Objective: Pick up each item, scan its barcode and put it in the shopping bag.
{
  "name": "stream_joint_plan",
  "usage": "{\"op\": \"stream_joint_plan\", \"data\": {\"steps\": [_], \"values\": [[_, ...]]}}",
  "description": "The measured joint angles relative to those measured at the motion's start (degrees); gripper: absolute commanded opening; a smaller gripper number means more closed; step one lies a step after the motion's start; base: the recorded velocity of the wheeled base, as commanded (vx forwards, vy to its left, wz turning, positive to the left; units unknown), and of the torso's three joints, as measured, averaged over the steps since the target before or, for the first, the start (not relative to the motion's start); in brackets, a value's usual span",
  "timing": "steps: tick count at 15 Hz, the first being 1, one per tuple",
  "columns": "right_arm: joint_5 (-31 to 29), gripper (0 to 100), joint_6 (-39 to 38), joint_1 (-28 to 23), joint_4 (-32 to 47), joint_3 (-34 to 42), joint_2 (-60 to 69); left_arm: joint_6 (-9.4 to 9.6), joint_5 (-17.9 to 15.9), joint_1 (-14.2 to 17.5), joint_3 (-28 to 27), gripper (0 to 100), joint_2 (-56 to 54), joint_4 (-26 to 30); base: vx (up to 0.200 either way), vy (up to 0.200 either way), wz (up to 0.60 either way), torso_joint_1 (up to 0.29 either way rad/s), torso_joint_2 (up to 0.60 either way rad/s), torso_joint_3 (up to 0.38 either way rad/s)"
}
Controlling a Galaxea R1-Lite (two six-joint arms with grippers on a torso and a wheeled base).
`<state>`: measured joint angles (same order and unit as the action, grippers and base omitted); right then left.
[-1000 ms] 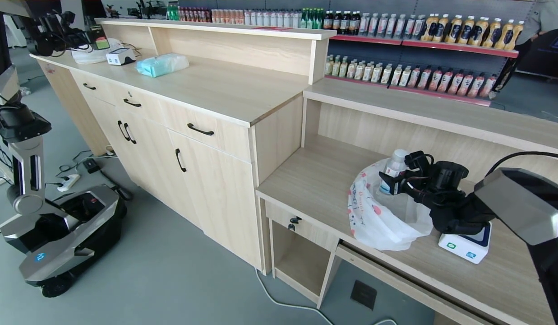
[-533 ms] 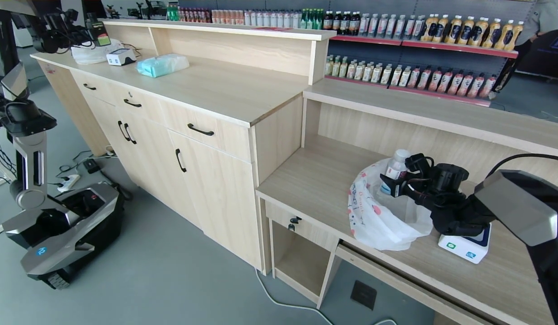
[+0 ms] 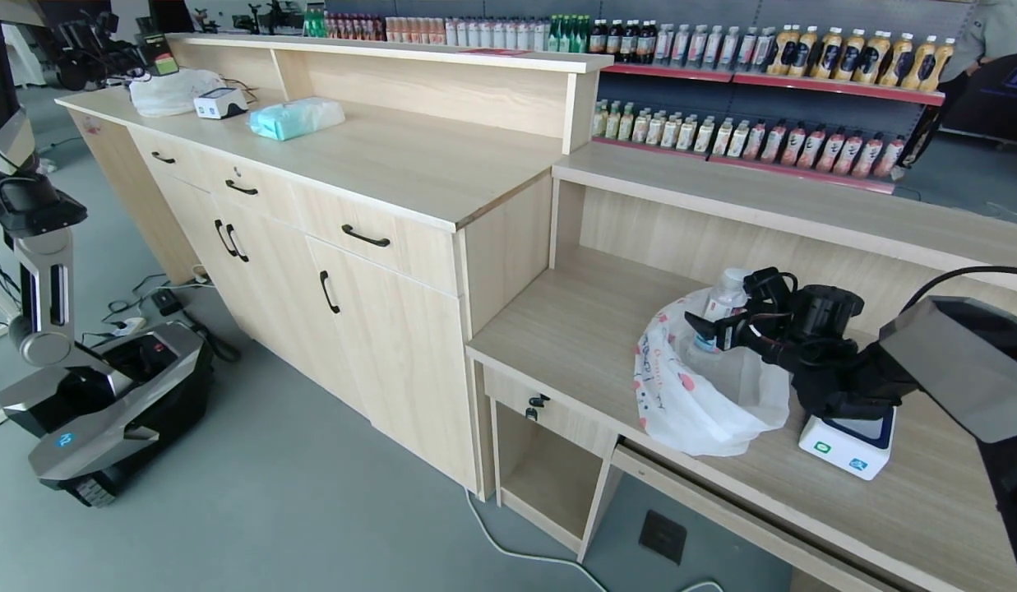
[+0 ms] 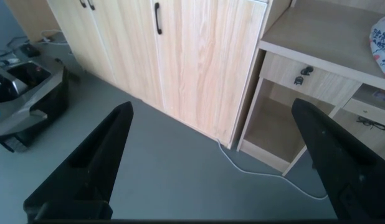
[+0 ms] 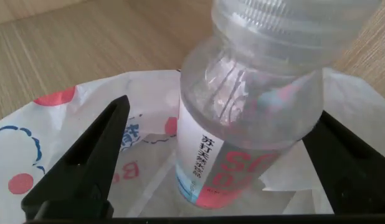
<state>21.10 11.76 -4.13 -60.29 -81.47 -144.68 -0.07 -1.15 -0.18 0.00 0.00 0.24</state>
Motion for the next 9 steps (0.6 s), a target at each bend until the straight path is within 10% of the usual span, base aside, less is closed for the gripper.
{"op": "stream_joint_plan", "data": {"steps": [9], "values": [[-0.22,100,9.96,-4.51,12.79,25.05,36.17,0.00,0.00,0.00,0.00,100,0.00,0.00,0.000,0.000,-0.13,0.002,0.00,0.002]]}}
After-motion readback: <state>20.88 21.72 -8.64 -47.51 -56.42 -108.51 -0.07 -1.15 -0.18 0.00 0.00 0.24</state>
